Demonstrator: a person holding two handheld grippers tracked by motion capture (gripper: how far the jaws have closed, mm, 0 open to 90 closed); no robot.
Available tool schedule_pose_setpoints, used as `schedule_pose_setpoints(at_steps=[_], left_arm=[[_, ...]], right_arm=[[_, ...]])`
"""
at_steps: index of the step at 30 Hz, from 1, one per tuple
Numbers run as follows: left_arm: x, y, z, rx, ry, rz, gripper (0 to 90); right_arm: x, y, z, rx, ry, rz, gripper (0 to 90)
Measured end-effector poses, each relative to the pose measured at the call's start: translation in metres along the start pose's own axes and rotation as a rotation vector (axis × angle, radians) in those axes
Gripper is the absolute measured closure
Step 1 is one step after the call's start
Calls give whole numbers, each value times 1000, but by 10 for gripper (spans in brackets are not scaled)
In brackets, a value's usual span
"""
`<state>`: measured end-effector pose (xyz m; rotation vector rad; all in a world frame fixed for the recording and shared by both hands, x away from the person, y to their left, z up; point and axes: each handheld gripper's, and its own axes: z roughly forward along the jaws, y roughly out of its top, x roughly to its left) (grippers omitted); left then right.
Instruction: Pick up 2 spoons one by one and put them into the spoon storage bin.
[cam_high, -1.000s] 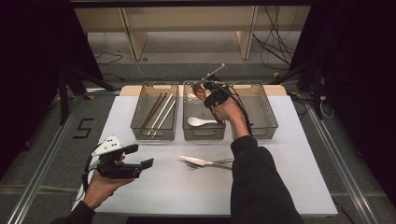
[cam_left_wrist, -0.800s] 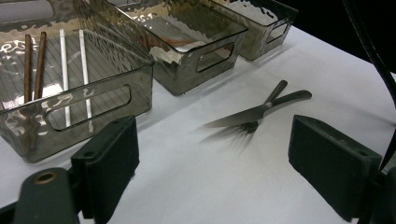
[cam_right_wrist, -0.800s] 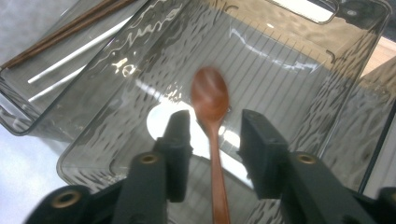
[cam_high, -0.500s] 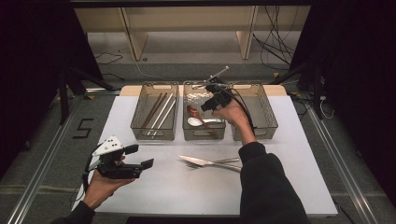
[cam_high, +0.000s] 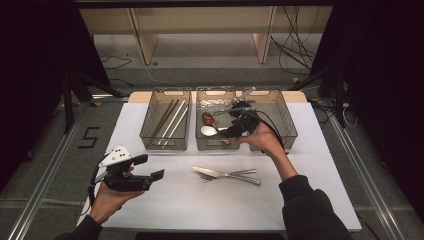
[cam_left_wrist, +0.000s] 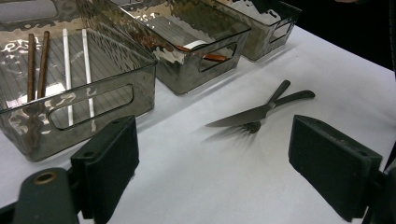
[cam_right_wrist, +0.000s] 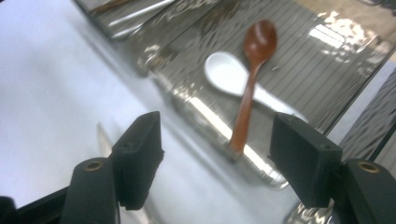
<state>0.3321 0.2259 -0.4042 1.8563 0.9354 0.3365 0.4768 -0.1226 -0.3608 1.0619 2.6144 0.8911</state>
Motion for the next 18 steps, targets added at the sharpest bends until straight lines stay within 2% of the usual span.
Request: schedule_pose_setpoints(at_steps=[6,12,18], left_arm=[[0,0,0,-2,4,-2,154],[1,0,0,-7,7,-7,154],[1,0,0,-7,8,-6,154]], right_arm=[[11,-24,-5,-7,28,-20,325],[18,-45,-6,-22,39,-13,307],[25,-59,-5,7,47,-29,307]])
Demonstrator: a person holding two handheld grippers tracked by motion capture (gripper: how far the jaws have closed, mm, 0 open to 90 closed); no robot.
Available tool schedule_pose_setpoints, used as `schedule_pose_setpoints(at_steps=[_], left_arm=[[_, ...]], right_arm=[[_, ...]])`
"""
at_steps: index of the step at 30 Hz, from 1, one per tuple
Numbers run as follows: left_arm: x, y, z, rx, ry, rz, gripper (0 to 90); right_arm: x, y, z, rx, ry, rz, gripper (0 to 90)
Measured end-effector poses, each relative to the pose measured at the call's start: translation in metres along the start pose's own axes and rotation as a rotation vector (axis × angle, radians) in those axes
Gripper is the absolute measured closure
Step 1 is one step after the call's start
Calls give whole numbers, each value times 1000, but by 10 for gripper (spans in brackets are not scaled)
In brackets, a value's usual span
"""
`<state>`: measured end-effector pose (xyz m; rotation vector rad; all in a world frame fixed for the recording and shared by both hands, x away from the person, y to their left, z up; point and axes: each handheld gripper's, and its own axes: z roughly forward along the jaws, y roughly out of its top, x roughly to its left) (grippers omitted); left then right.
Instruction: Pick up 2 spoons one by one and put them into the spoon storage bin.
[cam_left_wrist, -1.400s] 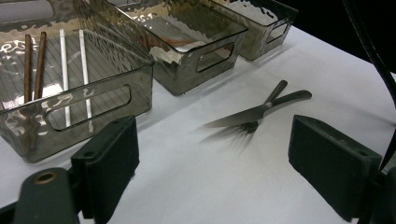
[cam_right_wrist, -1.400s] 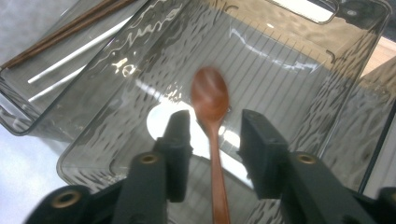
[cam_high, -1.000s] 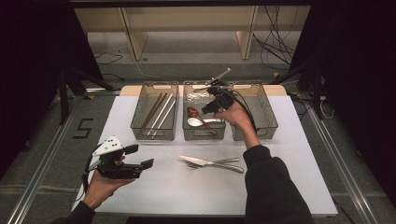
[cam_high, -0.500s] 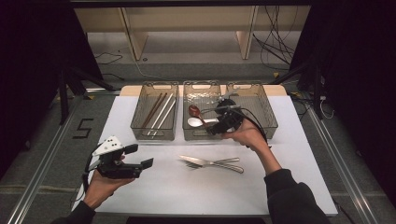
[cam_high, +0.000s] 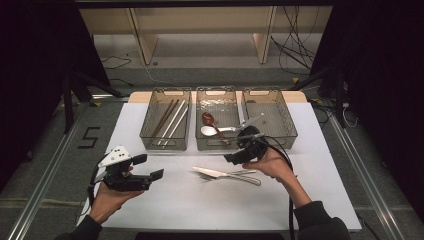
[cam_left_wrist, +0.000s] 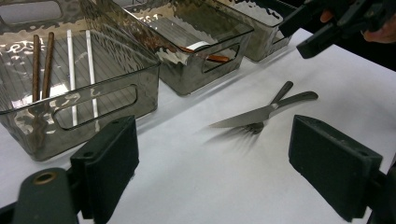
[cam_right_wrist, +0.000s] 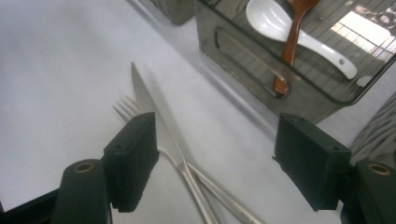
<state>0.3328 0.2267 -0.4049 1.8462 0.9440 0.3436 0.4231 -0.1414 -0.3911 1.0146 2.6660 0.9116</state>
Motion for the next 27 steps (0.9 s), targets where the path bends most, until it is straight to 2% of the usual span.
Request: schedule_pose_setpoints(at_steps=[12,27], left_arm=[[1,0,1,5,-2,-2,154],[0,1,2,4,-6,0,154]], right_arm=[[7,-15,8,41,17,-11,307],[14,-26,17,95,20,-22,261]])
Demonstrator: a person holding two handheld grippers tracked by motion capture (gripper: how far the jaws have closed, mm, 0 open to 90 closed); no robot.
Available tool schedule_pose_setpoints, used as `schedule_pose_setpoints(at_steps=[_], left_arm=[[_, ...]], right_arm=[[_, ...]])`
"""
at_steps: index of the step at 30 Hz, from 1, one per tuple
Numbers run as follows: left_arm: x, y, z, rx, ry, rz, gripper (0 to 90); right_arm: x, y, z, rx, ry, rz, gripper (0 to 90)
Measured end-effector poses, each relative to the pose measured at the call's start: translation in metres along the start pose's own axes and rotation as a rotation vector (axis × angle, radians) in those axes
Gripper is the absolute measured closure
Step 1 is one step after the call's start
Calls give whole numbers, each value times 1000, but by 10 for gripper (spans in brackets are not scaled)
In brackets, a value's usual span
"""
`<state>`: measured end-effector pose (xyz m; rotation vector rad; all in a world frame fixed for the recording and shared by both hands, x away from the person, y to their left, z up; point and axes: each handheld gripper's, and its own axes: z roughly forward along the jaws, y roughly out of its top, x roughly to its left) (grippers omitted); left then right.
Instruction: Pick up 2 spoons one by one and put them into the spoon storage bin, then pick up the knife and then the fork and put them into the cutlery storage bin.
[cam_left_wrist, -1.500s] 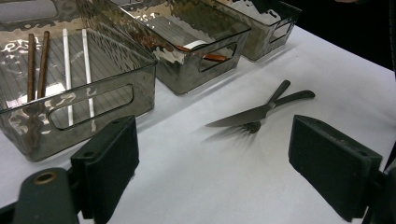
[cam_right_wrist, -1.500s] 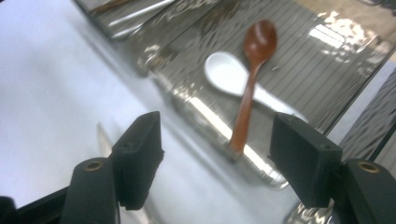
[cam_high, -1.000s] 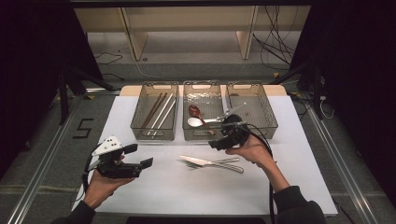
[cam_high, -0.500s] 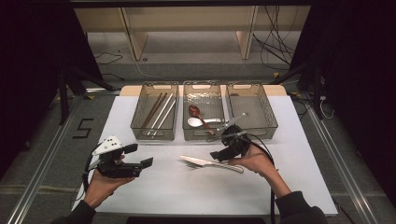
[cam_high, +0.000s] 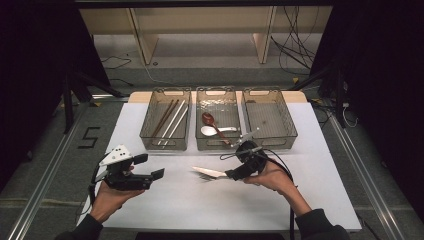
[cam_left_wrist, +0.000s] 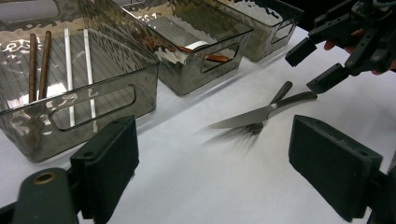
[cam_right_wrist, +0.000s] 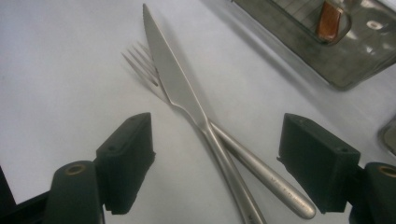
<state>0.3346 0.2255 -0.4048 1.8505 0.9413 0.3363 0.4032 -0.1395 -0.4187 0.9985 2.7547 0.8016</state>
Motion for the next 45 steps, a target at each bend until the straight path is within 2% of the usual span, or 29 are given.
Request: schedule_pose_setpoints(at_steps=[13,17,28,41,45], left_arm=[[1,0,-1,4,3,6,154],[0,-1,-1,3,7,14,154],[0,-2,-4,-8,10,8,153],[-1,-1,-2,2,8,16,153],[-1,-2,-2,3,6,13,153]], right_arm=[[0,-4,7,32,4,-1,265],[0,-6,12,59,-4,-5,282],[0,-12,19,119,-11,-30,464],[-2,-17,34,183,-43,-49,574],[-1,-17,36,201,-27,-58,598]])
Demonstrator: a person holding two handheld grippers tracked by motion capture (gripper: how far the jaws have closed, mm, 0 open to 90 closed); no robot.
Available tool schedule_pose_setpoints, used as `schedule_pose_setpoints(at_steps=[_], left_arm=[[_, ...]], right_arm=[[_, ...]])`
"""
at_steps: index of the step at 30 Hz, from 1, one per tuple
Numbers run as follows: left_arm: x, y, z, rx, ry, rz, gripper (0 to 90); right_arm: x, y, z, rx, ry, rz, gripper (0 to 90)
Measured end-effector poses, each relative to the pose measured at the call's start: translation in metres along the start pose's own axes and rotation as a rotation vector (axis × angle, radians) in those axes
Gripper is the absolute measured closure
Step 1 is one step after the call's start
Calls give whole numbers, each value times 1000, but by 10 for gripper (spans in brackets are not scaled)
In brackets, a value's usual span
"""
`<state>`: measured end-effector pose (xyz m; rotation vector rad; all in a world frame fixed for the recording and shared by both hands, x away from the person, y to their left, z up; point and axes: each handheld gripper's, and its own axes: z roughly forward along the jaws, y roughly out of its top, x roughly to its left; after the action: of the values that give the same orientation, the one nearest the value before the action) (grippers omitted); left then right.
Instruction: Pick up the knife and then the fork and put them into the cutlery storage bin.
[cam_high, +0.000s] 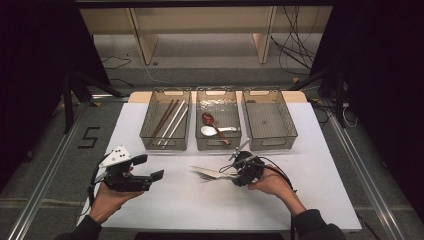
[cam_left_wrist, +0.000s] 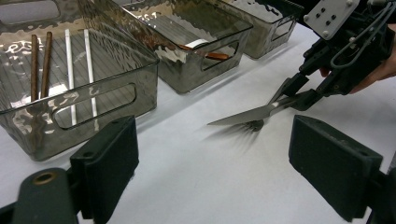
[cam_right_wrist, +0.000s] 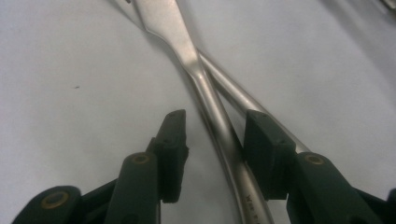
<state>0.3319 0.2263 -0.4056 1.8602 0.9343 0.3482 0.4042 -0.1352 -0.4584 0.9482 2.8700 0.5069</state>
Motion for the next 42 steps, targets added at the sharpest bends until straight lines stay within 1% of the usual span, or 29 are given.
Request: schedule_pose_setpoints(at_steps=[2,4,8,11,17,20,21,22,23,24,27,29,31,32,34,37,42], left_arm=[[0,0,0,-2,0,-1,153],[0,0,0,-2,0,1,154],[0,0,0,2,-2,5,154],[0,0,0,2,-2,4,153],[0,0,0,4,-2,5,154],[0,-1,0,5,-2,6,153],[0,-1,0,4,-2,6,154],[0,-1,0,4,-2,6,154],[0,-1,0,5,-3,6,154],[0,-1,0,5,-3,6,153],[0,-1,0,5,-2,6,153],[-1,-1,0,4,-3,6,154],[-1,-1,0,5,-2,7,154],[-1,-1,0,6,-2,7,154],[-1,-1,0,6,-2,8,154],[-1,-1,0,6,-1,9,153],[-1,-1,0,6,0,9,153]], right_arm=[[1,1,1,7,-8,-6,608],[2,2,1,4,-5,-8,610],[5,7,4,17,-11,-24,609],[7,10,5,16,-12,-32,615],[6,14,6,41,-14,-42,694],[7,14,6,48,-12,-42,712],[8,15,6,56,-8,-33,715],[7,15,6,56,-9,-41,718],[8,15,6,64,-6,-36,723],[8,15,6,68,-4,-41,727],[9,16,6,72,-3,-47,722],[9,16,6,74,12,-46,683],[9,17,6,78,15,-44,670],[10,17,7,78,13,-51,671],[10,18,7,78,8,-57,685],[11,19,7,85,-8,-63,730],[13,20,7,90,-14,-72,771]])
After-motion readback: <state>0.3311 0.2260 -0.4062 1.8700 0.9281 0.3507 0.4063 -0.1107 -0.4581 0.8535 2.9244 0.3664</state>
